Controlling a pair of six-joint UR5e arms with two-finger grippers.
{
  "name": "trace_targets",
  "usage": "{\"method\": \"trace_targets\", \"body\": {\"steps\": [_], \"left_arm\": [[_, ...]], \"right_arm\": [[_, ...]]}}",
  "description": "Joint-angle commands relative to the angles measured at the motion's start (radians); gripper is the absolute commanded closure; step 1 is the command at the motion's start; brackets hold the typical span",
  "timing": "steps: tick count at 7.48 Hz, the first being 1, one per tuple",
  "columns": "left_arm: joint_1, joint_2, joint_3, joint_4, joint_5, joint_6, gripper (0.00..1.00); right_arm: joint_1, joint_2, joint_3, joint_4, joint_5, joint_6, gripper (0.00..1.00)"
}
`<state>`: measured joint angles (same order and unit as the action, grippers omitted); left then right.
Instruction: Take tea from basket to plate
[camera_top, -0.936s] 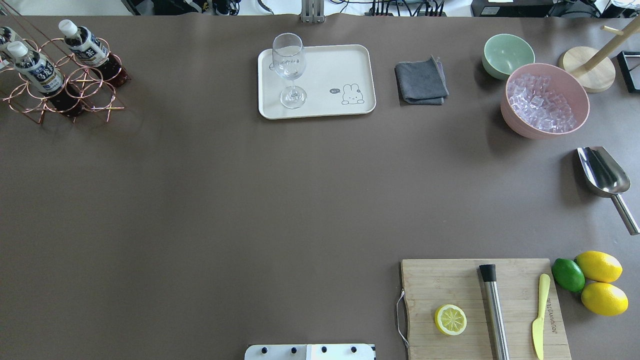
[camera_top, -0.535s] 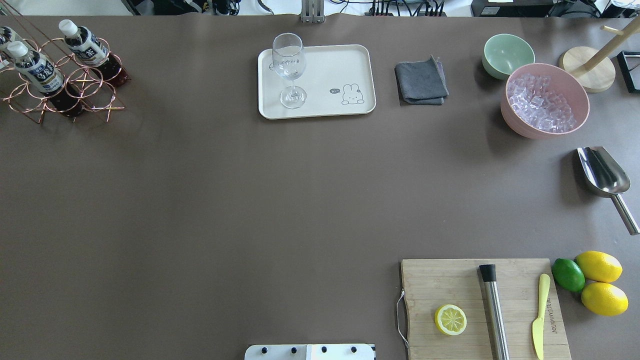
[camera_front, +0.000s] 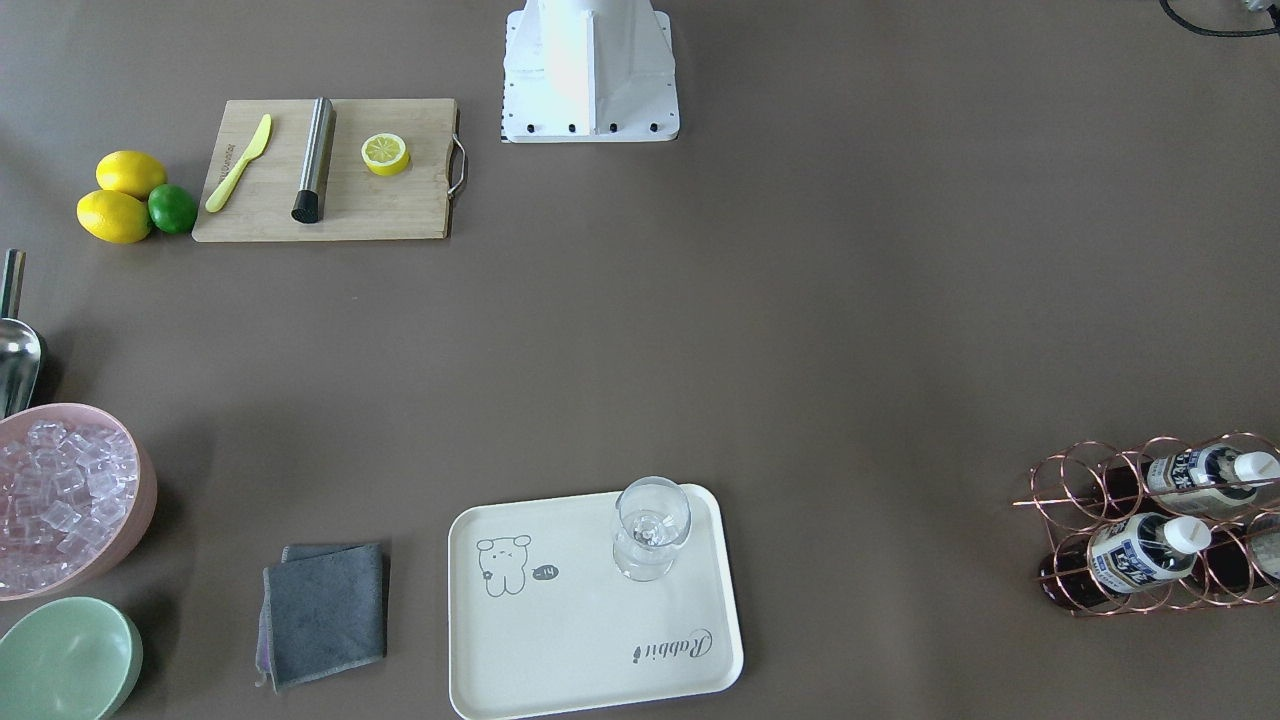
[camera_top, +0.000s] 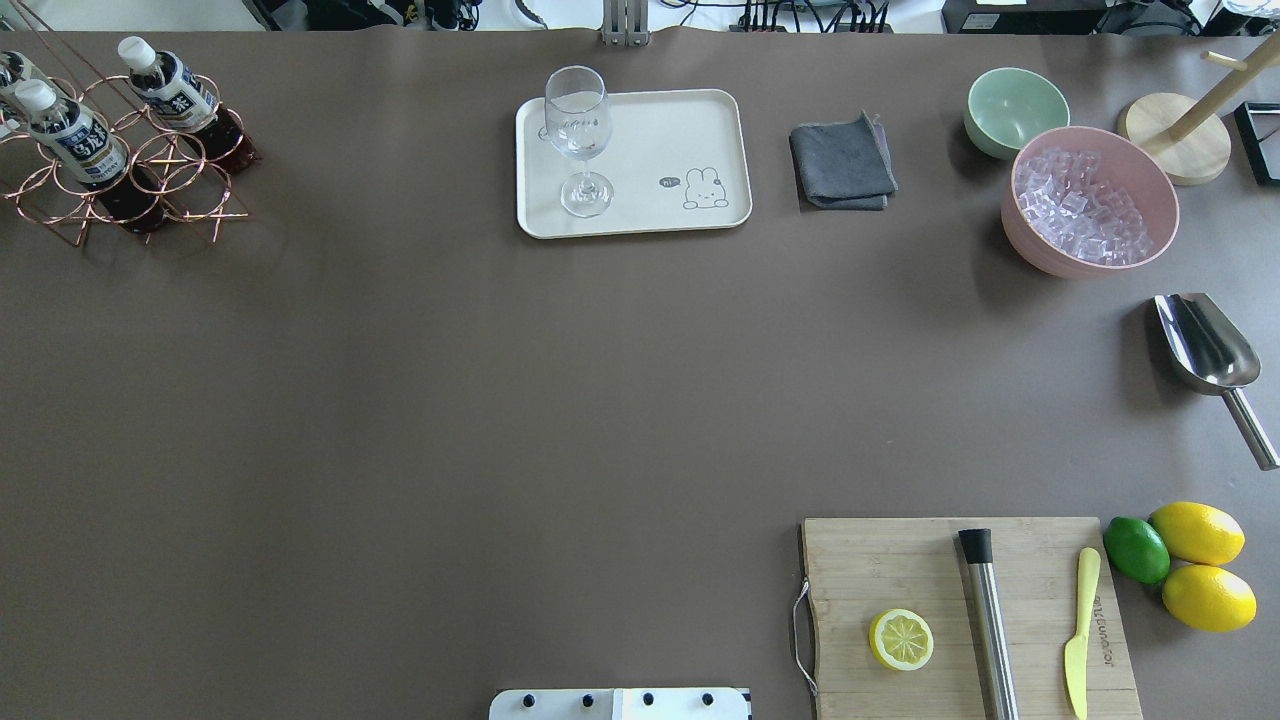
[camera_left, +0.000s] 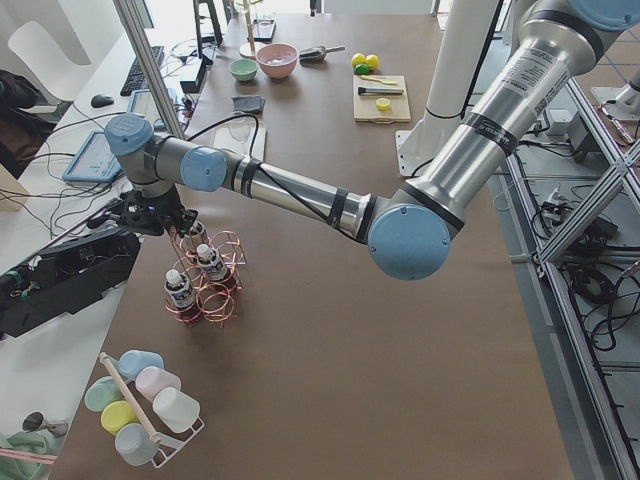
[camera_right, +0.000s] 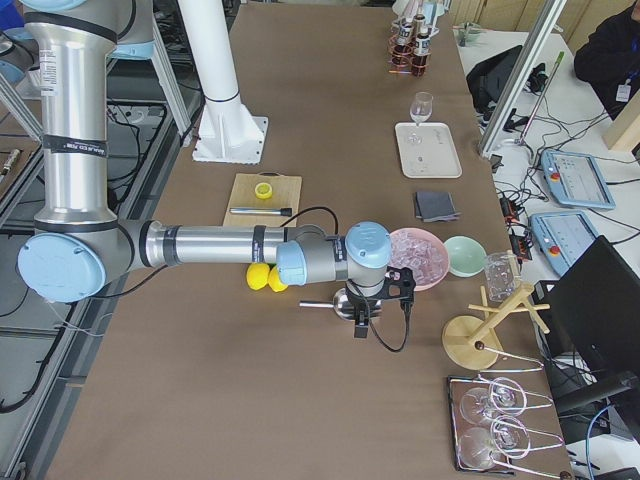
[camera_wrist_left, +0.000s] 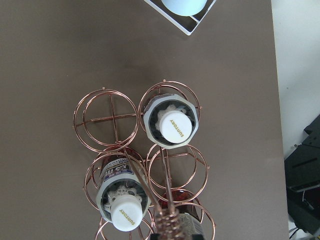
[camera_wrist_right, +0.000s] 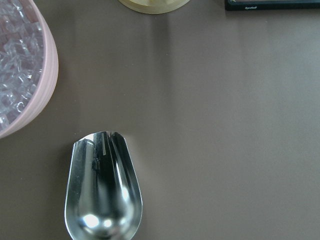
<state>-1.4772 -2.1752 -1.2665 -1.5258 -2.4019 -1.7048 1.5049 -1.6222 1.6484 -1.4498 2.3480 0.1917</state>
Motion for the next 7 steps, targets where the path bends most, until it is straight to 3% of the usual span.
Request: {"method": "trace_targets", "body": {"steps": [1,3,5,7], "left_arm": [[-0.005,0.0,-0.007,-0.001,-0.003,0.004,1.0],[-0.021,0.009,-0.136,0.127,-0.061,-0.002,1.0],[-0.015,0.009,-0.351,0.342,-0.062,-0.004,1.0],[0.065,0.003,-0.57,0.51,-0.057,-0.071,1.0]], "right_arm": [[0.0,-0.008,-0.007,0.008,-0.004,-0.014,0.0],[0.0,-0.012,-0.021,0.008,-0.047,-0.169,0.0],[0.015,-0.012,-0.057,0.008,-0.044,-0.22,0.0],[0.037,-0.01,-0.087,0.008,-0.044,-0.261,0.0]]}}
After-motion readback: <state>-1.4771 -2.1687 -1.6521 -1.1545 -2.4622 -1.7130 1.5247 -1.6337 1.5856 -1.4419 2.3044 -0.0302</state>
